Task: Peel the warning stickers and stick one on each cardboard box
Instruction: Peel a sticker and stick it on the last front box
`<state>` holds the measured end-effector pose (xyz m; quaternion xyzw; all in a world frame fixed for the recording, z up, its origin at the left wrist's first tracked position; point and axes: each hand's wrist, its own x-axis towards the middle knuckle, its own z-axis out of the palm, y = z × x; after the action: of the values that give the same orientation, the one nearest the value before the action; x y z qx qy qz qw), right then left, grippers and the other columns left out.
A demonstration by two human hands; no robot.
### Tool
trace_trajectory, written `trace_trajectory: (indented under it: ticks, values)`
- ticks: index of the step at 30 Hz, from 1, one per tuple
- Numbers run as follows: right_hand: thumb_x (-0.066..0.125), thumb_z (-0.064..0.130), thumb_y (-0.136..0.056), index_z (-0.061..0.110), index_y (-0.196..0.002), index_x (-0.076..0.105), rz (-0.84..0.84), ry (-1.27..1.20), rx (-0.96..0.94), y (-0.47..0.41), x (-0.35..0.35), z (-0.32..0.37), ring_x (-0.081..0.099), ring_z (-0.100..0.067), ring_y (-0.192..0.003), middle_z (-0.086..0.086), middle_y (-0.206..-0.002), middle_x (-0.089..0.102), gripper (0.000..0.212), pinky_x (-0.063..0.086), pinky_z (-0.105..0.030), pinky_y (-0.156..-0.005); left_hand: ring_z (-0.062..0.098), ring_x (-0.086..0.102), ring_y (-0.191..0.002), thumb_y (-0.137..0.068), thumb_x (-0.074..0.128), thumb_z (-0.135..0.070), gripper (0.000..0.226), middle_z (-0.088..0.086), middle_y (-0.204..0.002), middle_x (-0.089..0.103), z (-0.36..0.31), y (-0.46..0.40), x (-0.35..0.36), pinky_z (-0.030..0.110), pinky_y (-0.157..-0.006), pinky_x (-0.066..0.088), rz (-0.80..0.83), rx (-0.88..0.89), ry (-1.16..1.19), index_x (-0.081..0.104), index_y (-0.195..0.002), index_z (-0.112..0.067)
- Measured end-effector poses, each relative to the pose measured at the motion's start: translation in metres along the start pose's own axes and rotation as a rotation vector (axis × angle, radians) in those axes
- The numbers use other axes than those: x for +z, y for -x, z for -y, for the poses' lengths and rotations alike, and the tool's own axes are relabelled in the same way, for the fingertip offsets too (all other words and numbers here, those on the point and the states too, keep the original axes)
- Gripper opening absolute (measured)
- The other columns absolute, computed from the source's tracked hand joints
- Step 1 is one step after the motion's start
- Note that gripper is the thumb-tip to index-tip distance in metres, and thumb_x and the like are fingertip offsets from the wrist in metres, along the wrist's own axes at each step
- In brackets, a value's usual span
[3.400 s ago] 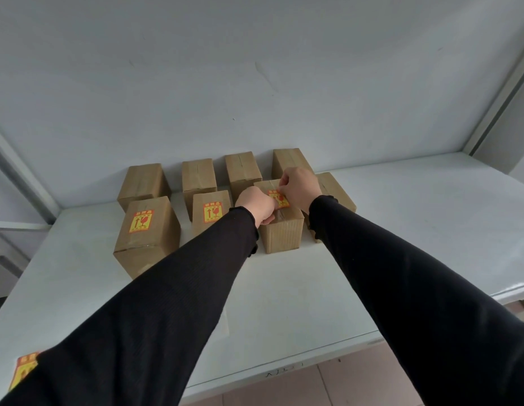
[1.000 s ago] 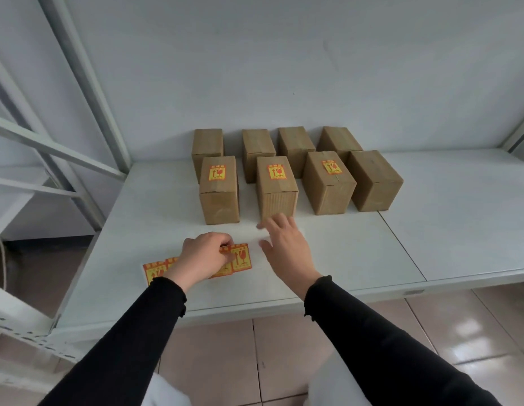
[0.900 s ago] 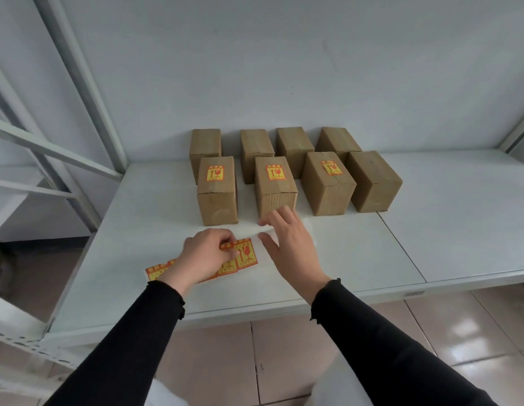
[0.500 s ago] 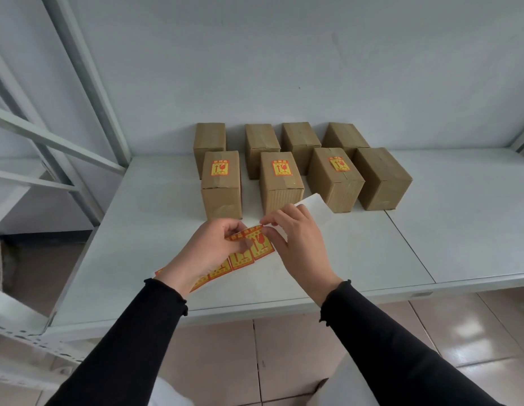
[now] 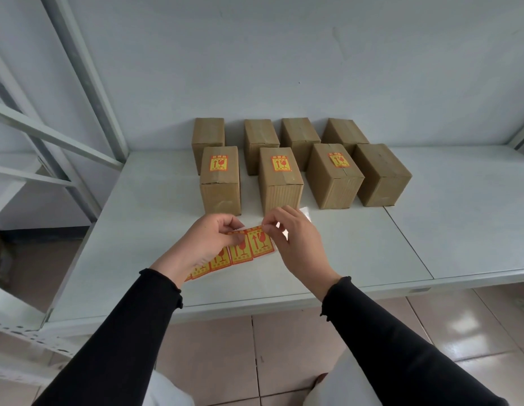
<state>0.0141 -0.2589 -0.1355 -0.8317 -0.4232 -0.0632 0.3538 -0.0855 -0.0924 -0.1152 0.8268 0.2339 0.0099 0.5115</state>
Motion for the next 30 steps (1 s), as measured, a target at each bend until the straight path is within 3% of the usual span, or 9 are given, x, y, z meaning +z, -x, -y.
trace_trajectory:
  ticks: [5, 14, 17, 20, 22, 23, 25, 28, 30]
  values:
    - [0.057, 0.022, -0.097, 0.028, -0.079, 0.054, 0.032, -0.072, 0.076, -0.002, 0.005, -0.006, 0.055, -0.009, -0.081, 0.015, -0.085, 0.059, 0.019, 0.053, -0.032, -0.066, 0.011, 0.073, -0.072, -0.094, 0.068, -0.017, 0.008, 0.0, -0.086, 0.08, 0.001, -0.005, 0.001, 0.027, -0.073, 0.053, 0.078, -0.061, 0.093, 0.074, -0.098, -0.013]
    - [0.054, 0.016, -0.1, 0.018, -0.082, 0.056, -0.001, -0.265, 0.196, -0.004, -0.001, -0.006, 0.058, -0.008, -0.078, 0.01, -0.08, 0.061, 0.018, 0.046, -0.016, -0.063, 0.022, 0.071, -0.083, -0.094, 0.068, -0.019, 0.012, 0.006, -0.093, 0.079, 0.011, -0.017, -0.001, 0.037, -0.086, 0.054, 0.049, -0.163, 0.079, 0.077, -0.095, -0.013]
    - [0.055, 0.014, -0.099, 0.02, -0.082, 0.057, -0.014, -0.362, 0.269, -0.007, -0.007, -0.011, 0.057, -0.003, -0.073, 0.011, -0.077, 0.061, 0.019, 0.044, -0.009, -0.063, 0.023, 0.071, -0.091, -0.093, 0.069, -0.022, 0.009, 0.0, -0.091, 0.077, 0.02, -0.021, -0.002, 0.036, -0.087, 0.053, -0.005, -0.16, -0.053, 0.077, -0.091, -0.019]
    - [0.057, 0.013, -0.099, 0.017, -0.084, 0.058, -0.019, -0.387, 0.307, -0.008, -0.011, -0.014, 0.054, -0.004, -0.071, 0.008, -0.078, 0.062, 0.015, 0.042, -0.008, -0.063, 0.02, 0.066, -0.099, -0.09, 0.069, -0.036, 0.008, -0.013, -0.095, 0.073, 0.026, -0.025, 0.001, 0.044, -0.098, 0.047, -0.058, -0.149, -0.301, 0.074, -0.086, -0.031]
    - [0.057, 0.013, -0.099, 0.018, -0.084, 0.057, -0.039, -0.414, 0.328, -0.009, -0.015, -0.015, 0.053, -0.005, -0.071, 0.005, -0.08, 0.062, 0.016, 0.042, -0.009, -0.063, 0.019, 0.06, -0.112, -0.09, 0.068, -0.043, 0.012, -0.015, -0.11, 0.068, 0.023, -0.021, 0.005, 0.043, -0.1, 0.04, -0.101, -0.121, -0.494, 0.071, -0.1, -0.039]
    - [0.056, 0.014, -0.099, 0.02, -0.084, 0.056, -0.049, -0.431, 0.338, -0.01, -0.018, -0.015, 0.054, -0.006, -0.072, 0.002, -0.082, 0.063, 0.017, 0.042, -0.011, -0.064, 0.018, 0.057, -0.117, -0.089, 0.068, -0.045, 0.025, -0.013, -0.119, 0.066, 0.021, -0.019, 0.008, 0.042, -0.1, 0.039, -0.121, -0.088, -0.551, 0.069, -0.113, -0.04]
    - [0.055, 0.015, -0.1, 0.02, -0.085, 0.054, -0.065, -0.459, 0.347, -0.012, -0.024, -0.016, 0.055, -0.009, -0.074, -0.002, -0.088, 0.065, 0.016, 0.044, -0.016, -0.065, 0.015, 0.055, -0.119, -0.089, 0.069, -0.043, 0.039, -0.011, -0.127, 0.061, 0.01, -0.014, 0.015, 0.037, -0.095, 0.042, -0.165, 0.047, -0.478, 0.064, -0.128, -0.037]
    - [0.054, 0.019, -0.1, 0.013, -0.091, 0.057, -0.089, -0.464, 0.33, -0.016, -0.039, -0.019, 0.055, -0.001, -0.07, 0.002, -0.085, 0.065, 0.012, 0.042, -0.012, -0.062, 0.005, 0.062, -0.099, -0.094, 0.064, -0.039, 0.019, -0.015, -0.106, 0.068, -0.025, -0.003, 0.029, 0.021, -0.076, 0.043, -0.188, 0.186, -0.09, 0.072, -0.11, -0.031]
    - [0.057, 0.019, -0.1, 0.009, -0.092, 0.059, -0.12, -0.48, 0.3, -0.02, -0.053, -0.025, 0.053, 0.004, -0.063, 0.005, -0.079, 0.063, 0.012, 0.042, -0.01, -0.06, 0.003, 0.064, -0.089, -0.095, 0.063, -0.04, 0.018, -0.012, -0.093, 0.072, -0.052, -0.001, 0.04, 0.016, -0.07, 0.042, -0.168, 0.209, 0.057, 0.074, -0.099, -0.027]
